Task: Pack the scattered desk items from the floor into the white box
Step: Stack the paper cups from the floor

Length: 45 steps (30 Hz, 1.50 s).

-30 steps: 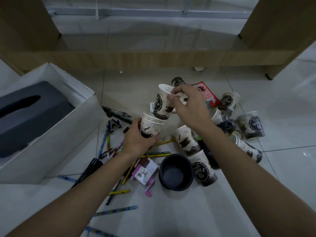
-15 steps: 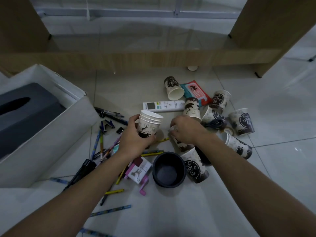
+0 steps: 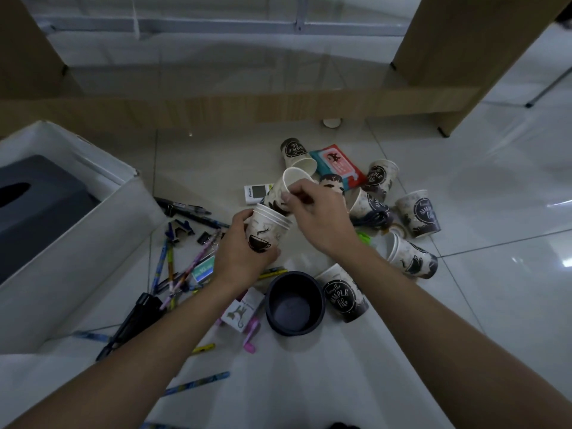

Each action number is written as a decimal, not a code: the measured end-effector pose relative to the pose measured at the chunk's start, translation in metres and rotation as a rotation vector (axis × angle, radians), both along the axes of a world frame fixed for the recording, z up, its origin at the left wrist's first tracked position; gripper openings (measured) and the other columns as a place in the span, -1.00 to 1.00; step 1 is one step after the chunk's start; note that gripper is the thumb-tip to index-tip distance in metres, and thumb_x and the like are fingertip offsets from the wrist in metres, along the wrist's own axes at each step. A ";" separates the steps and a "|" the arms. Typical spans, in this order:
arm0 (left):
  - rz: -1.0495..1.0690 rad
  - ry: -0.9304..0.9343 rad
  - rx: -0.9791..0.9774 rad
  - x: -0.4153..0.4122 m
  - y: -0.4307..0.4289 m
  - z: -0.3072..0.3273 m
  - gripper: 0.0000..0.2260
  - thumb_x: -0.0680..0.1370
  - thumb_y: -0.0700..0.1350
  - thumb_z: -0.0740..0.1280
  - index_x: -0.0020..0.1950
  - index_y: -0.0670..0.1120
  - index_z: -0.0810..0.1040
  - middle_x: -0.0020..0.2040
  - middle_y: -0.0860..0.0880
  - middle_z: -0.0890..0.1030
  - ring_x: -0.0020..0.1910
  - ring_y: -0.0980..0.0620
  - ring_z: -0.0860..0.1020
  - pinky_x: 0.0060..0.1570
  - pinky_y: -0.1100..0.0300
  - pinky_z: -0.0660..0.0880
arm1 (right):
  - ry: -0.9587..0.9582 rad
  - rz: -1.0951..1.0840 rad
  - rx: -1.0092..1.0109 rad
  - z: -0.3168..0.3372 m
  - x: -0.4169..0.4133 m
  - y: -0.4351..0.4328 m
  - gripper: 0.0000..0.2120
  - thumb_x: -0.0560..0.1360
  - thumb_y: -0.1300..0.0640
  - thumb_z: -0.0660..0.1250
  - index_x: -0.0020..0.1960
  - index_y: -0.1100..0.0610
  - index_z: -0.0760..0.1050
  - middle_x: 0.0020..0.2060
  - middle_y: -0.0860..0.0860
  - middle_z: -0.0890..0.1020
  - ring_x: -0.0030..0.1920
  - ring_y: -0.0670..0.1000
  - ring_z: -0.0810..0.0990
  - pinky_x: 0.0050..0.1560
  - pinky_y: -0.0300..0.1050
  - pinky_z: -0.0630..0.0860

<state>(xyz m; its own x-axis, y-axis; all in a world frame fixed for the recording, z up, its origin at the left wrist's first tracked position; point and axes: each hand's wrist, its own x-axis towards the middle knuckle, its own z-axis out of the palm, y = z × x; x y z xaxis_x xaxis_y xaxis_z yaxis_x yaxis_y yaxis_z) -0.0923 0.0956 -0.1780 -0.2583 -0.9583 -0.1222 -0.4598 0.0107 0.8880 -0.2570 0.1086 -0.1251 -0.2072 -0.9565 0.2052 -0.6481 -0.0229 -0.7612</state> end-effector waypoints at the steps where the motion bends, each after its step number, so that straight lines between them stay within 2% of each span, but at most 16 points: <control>1: -0.011 -0.006 -0.008 0.002 -0.001 -0.001 -0.30 0.33 -0.16 0.59 0.39 0.02 0.35 0.07 0.11 0.53 0.02 0.02 0.59 0.01 0.03 0.57 | -0.018 0.025 0.006 0.001 0.000 0.003 -0.85 0.59 0.13 0.32 -0.09 0.17 0.60 -0.31 -0.03 0.64 -0.29 -0.12 0.54 -0.24 -0.28 0.45; 5: -0.056 0.012 -0.041 0.003 -0.001 -0.001 -0.27 0.34 -0.19 0.58 0.42 0.00 0.33 0.14 0.06 0.57 0.04 0.04 0.58 -0.06 0.17 0.50 | -0.122 0.073 0.053 0.004 -0.002 0.005 -0.81 0.61 0.13 0.28 -0.11 0.14 0.61 -0.36 -0.08 0.59 -0.36 -0.20 0.48 -0.30 -0.31 0.40; 9: -0.112 -0.013 -0.055 -0.006 -0.002 0.000 -0.21 0.31 -0.12 0.59 0.44 0.09 0.29 0.19 0.03 0.57 0.10 -0.03 0.60 0.03 0.01 0.57 | -0.090 0.218 0.190 -0.002 0.000 0.007 -0.71 0.65 0.13 0.19 -0.21 0.12 0.52 -0.35 -0.03 0.54 -0.30 -0.06 0.48 -0.21 0.01 0.46; 11: -0.149 -0.054 -0.063 -0.009 -0.002 0.002 -0.10 0.27 -0.01 0.57 0.50 0.18 0.15 0.29 -0.01 0.53 0.18 -0.06 0.58 0.10 -0.08 0.56 | -0.145 0.177 0.179 -0.006 -0.003 0.014 -0.76 0.66 0.14 0.17 0.01 0.20 0.58 -0.11 0.05 0.62 -0.09 -0.02 0.58 -0.01 -0.01 0.51; 13: -0.212 -0.089 -0.078 -0.011 0.000 0.003 0.01 0.29 0.01 0.55 0.55 0.25 -0.03 0.39 -0.06 0.43 0.27 -0.09 0.52 0.17 -0.11 0.52 | -0.224 0.091 0.180 -0.010 -0.012 0.026 -0.72 0.65 0.14 0.17 0.29 0.16 0.52 0.15 0.03 0.59 0.15 -0.07 0.55 0.17 -0.20 0.48; 14: -0.242 -0.122 -0.104 -0.011 0.001 0.002 0.04 0.33 -0.02 0.55 0.57 0.25 -0.10 0.40 -0.09 0.40 0.29 -0.11 0.49 0.18 -0.11 0.51 | -0.223 0.076 0.183 -0.012 -0.018 0.034 -0.68 0.63 0.18 0.17 0.34 0.14 0.48 0.19 0.01 0.56 0.19 -0.09 0.52 0.20 -0.25 0.44; 18: -0.284 -0.191 -0.196 -0.010 0.003 -0.001 0.03 0.41 -0.08 0.52 0.60 0.18 -0.17 0.36 -0.15 0.36 0.22 -0.16 0.49 0.12 -0.05 0.49 | 0.022 0.160 0.355 -0.022 -0.046 0.061 -0.38 0.39 0.36 0.22 0.43 0.06 0.39 0.27 0.00 0.51 0.28 -0.03 0.47 0.33 -0.03 0.43; 21: -0.309 -0.213 -0.178 -0.010 0.002 0.001 -0.02 0.44 -0.04 0.50 0.59 0.22 -0.15 0.33 -0.12 0.35 0.18 -0.12 0.49 0.12 -0.06 0.50 | 0.196 0.269 0.562 -0.025 -0.053 0.075 -0.23 0.42 0.23 0.34 0.56 0.01 0.12 0.37 0.07 0.44 0.32 0.05 0.45 0.33 -0.02 0.43; 23: -0.335 -0.229 -0.156 -0.011 0.000 0.000 -0.07 0.45 -0.05 0.49 0.58 0.25 -0.09 0.31 -0.10 0.33 0.13 -0.07 0.49 0.07 0.04 0.49 | 0.255 0.281 0.628 -0.028 -0.052 0.081 -0.21 0.46 0.13 0.40 0.58 0.02 0.07 0.37 0.06 0.46 0.31 0.07 0.46 0.29 -0.07 0.44; 25: -0.355 -0.222 -0.137 -0.011 0.000 0.000 -0.13 0.45 -0.07 0.48 0.57 0.25 -0.01 0.28 -0.07 0.31 0.07 0.01 0.45 0.02 0.15 0.44 | 0.359 0.300 0.649 -0.032 -0.051 0.083 -0.35 0.48 0.04 0.40 0.51 -0.01 0.24 0.28 0.05 0.54 0.25 0.07 0.50 0.24 -0.04 0.47; 27: -0.344 -0.203 -0.127 -0.010 0.000 0.001 -0.19 0.45 -0.08 0.48 0.55 0.23 0.08 0.25 -0.05 0.30 0.04 0.05 0.43 0.01 0.19 0.40 | 0.432 0.334 0.616 -0.029 -0.050 0.081 -0.61 0.50 0.02 0.37 0.31 -0.01 0.50 0.15 0.02 0.62 0.14 0.03 0.55 0.17 -0.08 0.49; 31: -0.275 -0.170 -0.151 -0.008 0.000 0.001 -0.23 0.36 -0.10 0.53 0.45 0.17 0.21 0.22 -0.03 0.34 0.07 0.01 0.48 0.00 0.11 0.51 | 0.242 0.174 0.455 -0.004 -0.060 0.068 -0.86 0.56 0.07 0.35 0.07 0.08 0.61 -0.10 -0.05 0.63 -0.12 -0.07 0.56 -0.04 -0.12 0.53; 34: -0.250 -0.110 -0.166 -0.004 -0.004 0.000 -0.25 0.31 -0.13 0.54 0.39 0.14 0.24 0.21 -0.04 0.39 0.08 0.01 0.50 -0.01 0.04 0.57 | 0.082 -0.079 0.213 0.018 -0.069 0.053 -0.87 0.59 0.05 0.32 0.02 0.11 0.56 -0.15 -0.05 0.64 -0.18 -0.09 0.61 -0.21 -0.18 0.54; 37: -0.243 -0.087 -0.195 -0.002 -0.007 0.001 -0.28 0.32 -0.11 0.53 0.37 0.15 0.25 0.24 -0.03 0.44 0.08 0.06 0.51 -0.01 0.04 0.58 | -0.151 -0.197 -0.036 0.026 -0.059 0.031 -0.89 0.59 0.07 0.31 0.00 0.09 0.57 -0.15 -0.04 0.68 -0.13 -0.04 0.66 -0.14 -0.09 0.60; 42: -0.098 0.069 -0.138 -0.004 -0.013 0.004 -0.21 0.31 -0.15 0.59 0.37 0.21 0.24 0.17 0.11 0.53 0.04 0.18 0.58 0.01 0.05 0.62 | 0.061 0.058 -0.071 0.017 -0.021 0.012 -0.87 0.60 0.16 0.30 -0.05 0.19 0.57 -0.26 -0.08 0.56 -0.27 -0.20 0.48 -0.23 -0.31 0.36; 45: -0.082 0.093 -0.113 -0.001 -0.018 -0.001 -0.07 0.34 -0.12 0.60 0.55 0.12 0.12 0.23 0.10 0.51 0.10 0.13 0.59 0.04 0.05 0.61 | 0.219 0.229 -0.022 0.014 -0.016 0.004 -0.84 0.60 0.17 0.28 -0.11 0.22 0.54 -0.28 -0.03 0.51 -0.27 -0.05 0.45 -0.24 -0.16 0.36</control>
<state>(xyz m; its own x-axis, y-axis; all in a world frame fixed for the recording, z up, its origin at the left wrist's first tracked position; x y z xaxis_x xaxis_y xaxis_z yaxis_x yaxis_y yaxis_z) -0.0928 0.0780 -0.1791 -0.3411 -0.9399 0.0134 -0.3688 0.1469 0.9178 -0.2733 0.1131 -0.1110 0.0647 -0.9679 0.2427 -0.7724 -0.2026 -0.6019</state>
